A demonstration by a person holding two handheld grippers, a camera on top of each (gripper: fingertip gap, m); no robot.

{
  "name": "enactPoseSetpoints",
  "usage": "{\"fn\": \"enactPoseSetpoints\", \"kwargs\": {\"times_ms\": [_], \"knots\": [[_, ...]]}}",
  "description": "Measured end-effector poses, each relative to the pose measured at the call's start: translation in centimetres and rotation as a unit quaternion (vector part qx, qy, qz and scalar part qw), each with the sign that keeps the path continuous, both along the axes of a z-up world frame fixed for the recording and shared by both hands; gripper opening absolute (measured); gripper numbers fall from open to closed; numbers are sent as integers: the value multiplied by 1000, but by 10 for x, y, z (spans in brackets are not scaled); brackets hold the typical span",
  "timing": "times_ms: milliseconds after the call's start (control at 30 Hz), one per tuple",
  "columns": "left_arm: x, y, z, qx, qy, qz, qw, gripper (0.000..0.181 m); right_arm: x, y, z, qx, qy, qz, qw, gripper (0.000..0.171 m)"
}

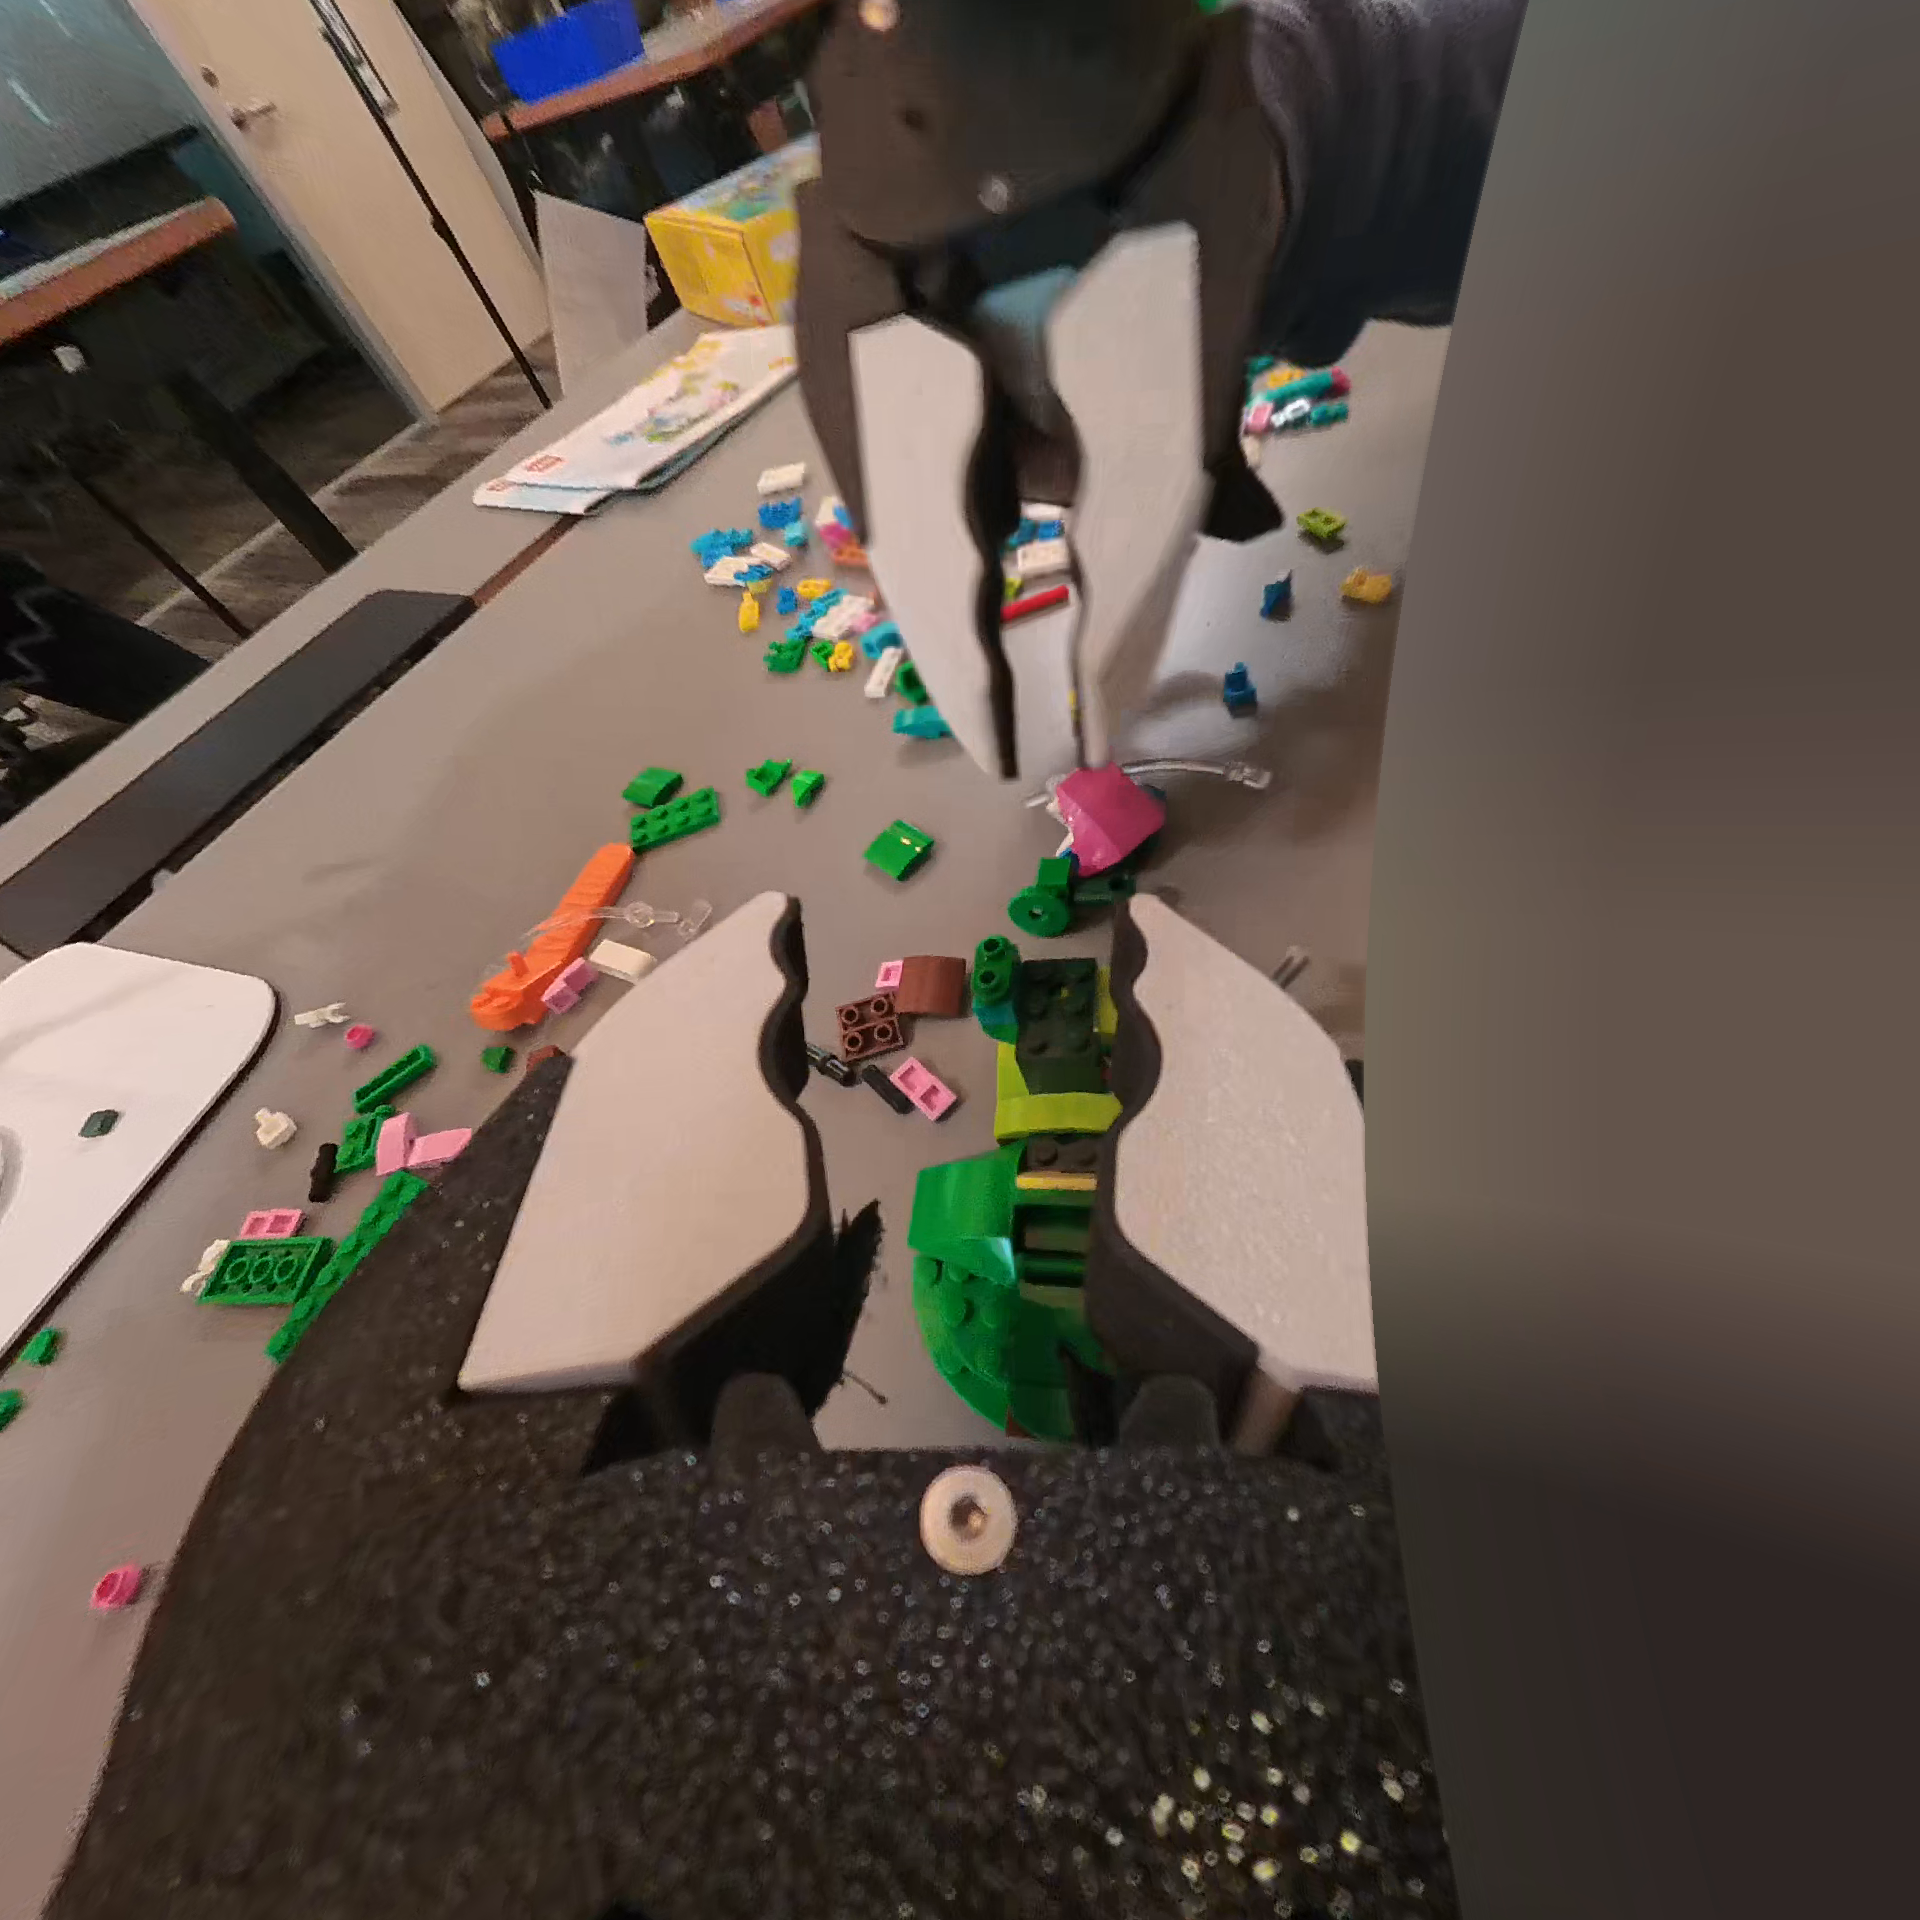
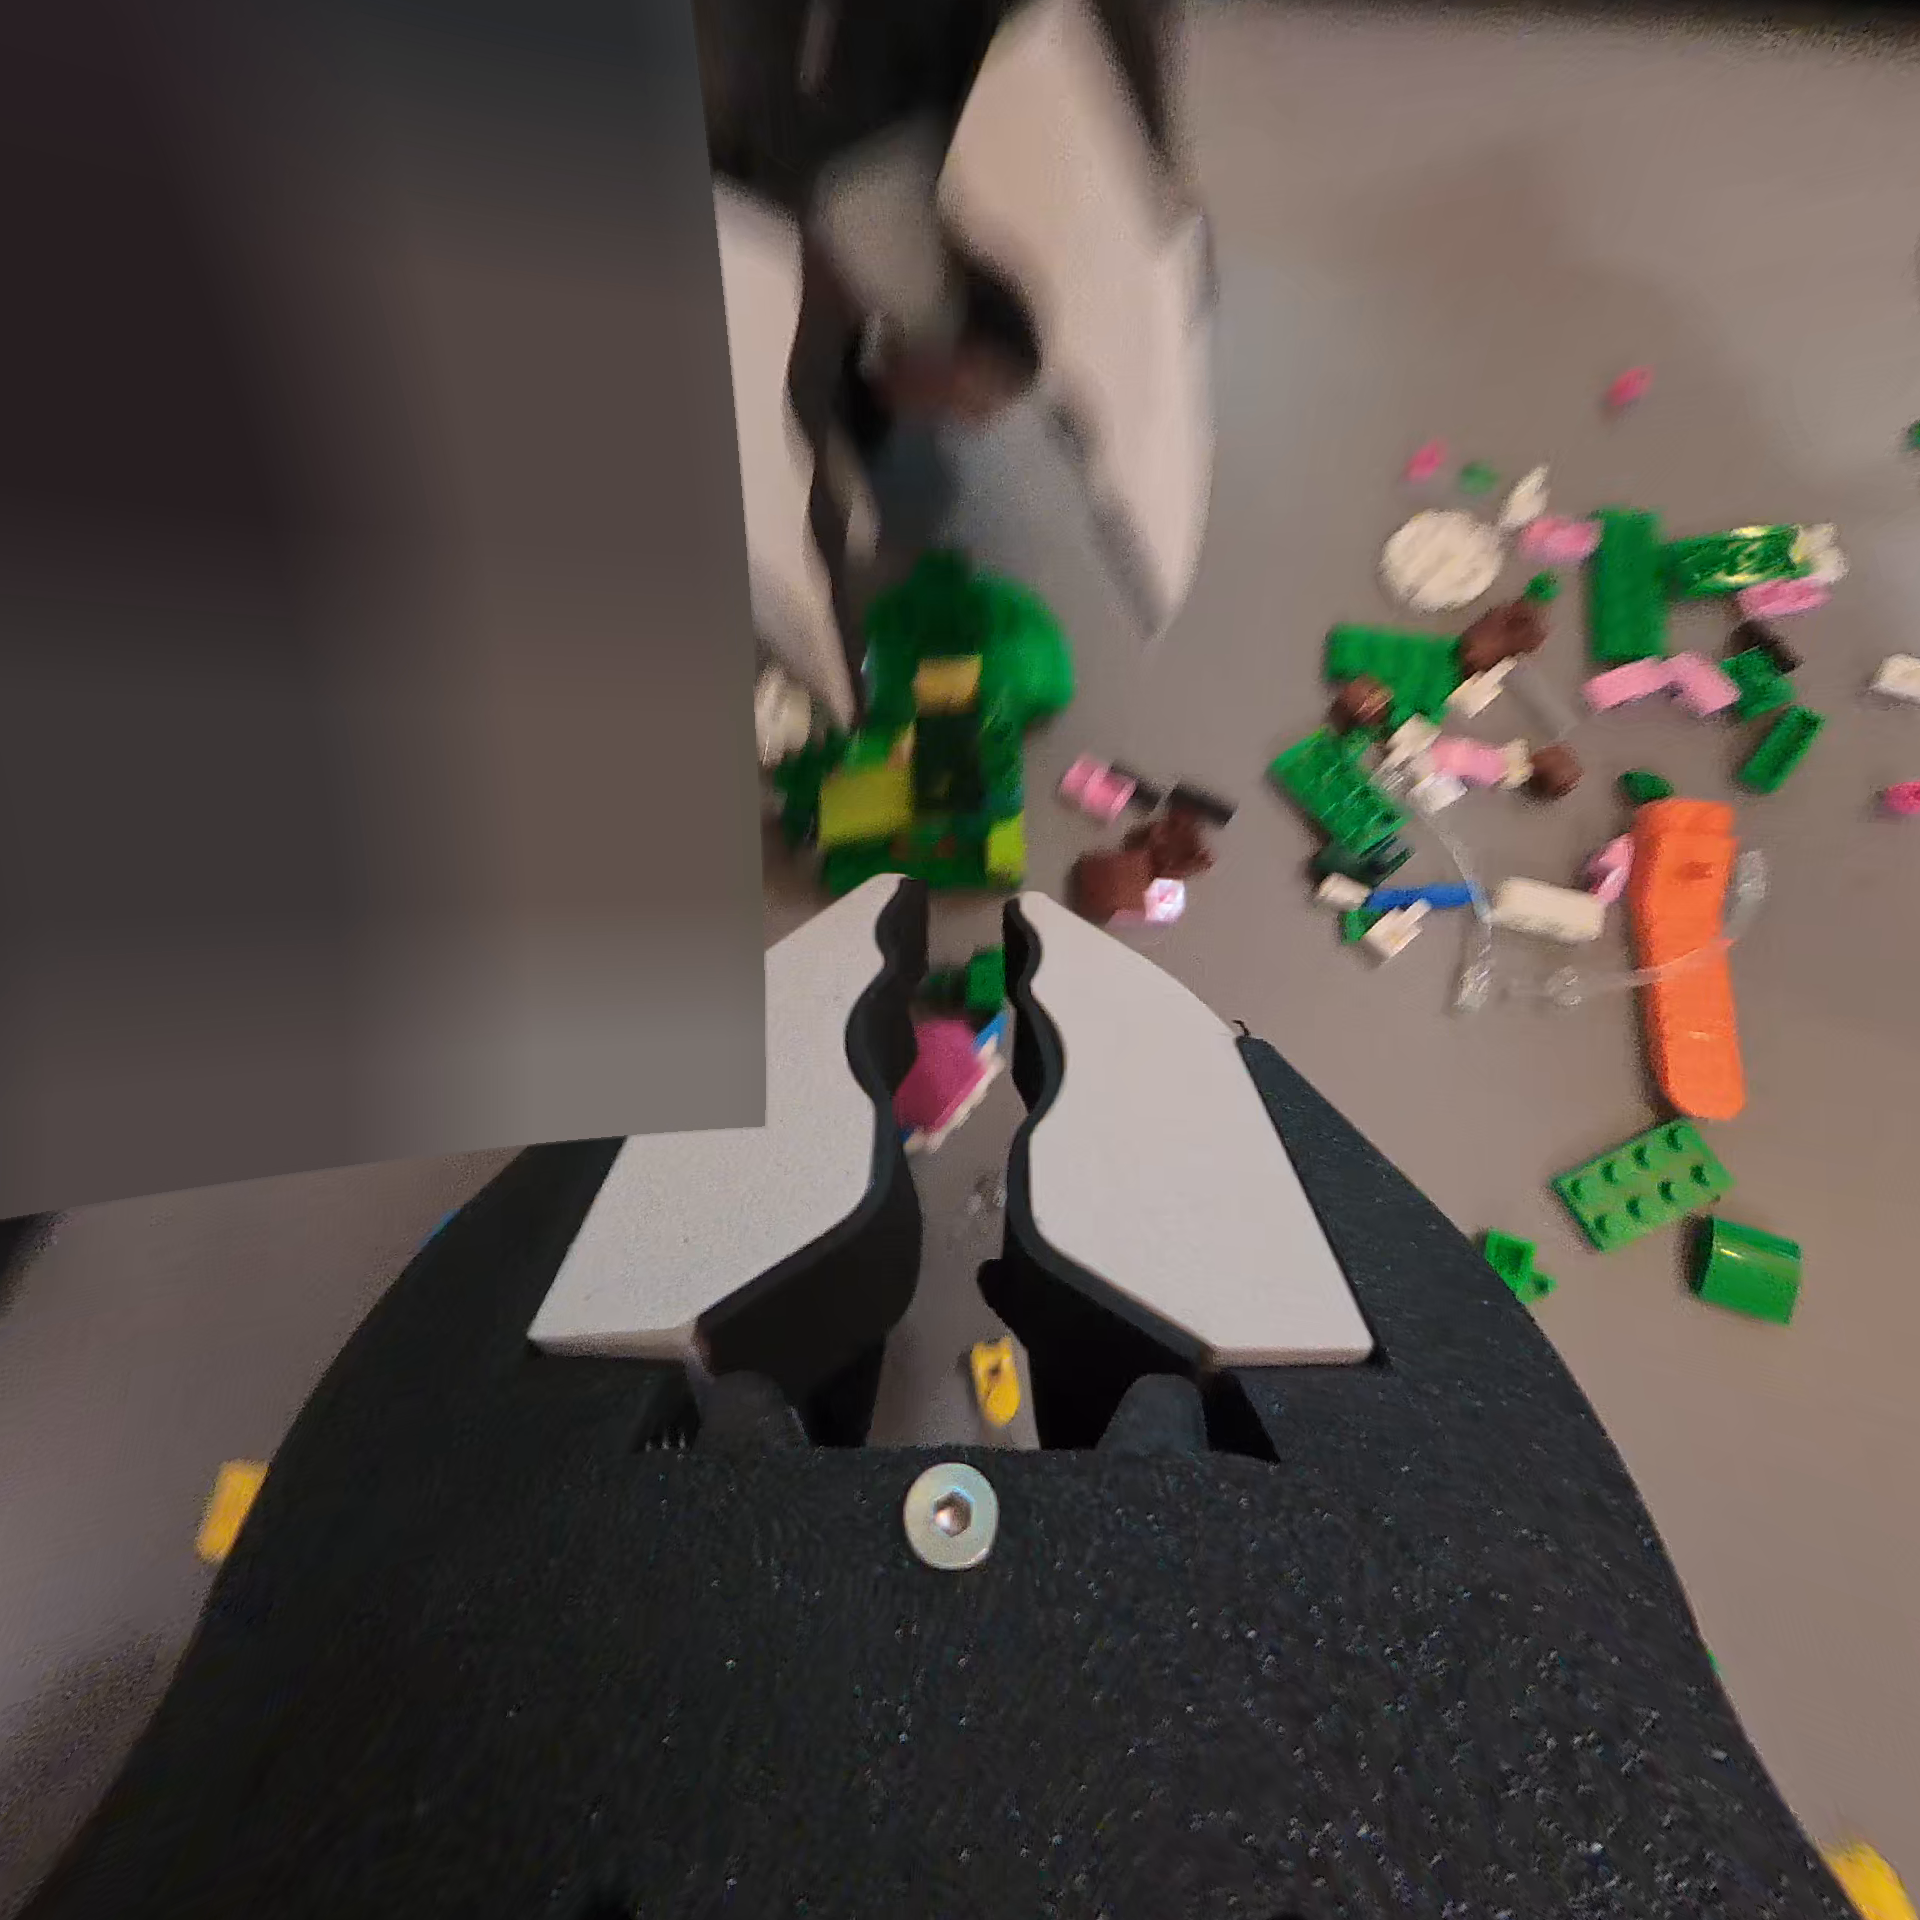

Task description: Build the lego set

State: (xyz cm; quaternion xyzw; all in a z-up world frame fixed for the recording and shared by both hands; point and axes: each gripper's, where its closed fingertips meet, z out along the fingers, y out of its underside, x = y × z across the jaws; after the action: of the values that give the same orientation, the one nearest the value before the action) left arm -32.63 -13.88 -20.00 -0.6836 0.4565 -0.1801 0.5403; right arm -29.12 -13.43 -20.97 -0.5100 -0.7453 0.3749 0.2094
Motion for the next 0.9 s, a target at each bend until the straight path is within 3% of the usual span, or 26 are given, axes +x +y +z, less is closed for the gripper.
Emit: {"fn": "enactPoseSetpoints", "kwargs": {"times_ms": [233, 500, 633, 800, 900], "knots": [[-2, -18, 2, 2, -1, 23, 1000, 55, 11, -14, -42, 249, -117, 71, 959, 23], [1, -46, 8, 18, 16, 45, 999, 53, 2, -5, -42, 339, -144, 92, 925, 22], [2, -50, 10, 31, 28, 58, 997, 51, -1, -5, -35, 321, -120, 81, 936, 29], [9, -54, 9, 21, 12, 58, 998, 51, -8, 2, -41, 272, -136, 84, 949, 59], [10, -57, 8, 20, 8, 62, 998, 51, -11, 8, -48, 248, -169, 85, 950, 61]]}}
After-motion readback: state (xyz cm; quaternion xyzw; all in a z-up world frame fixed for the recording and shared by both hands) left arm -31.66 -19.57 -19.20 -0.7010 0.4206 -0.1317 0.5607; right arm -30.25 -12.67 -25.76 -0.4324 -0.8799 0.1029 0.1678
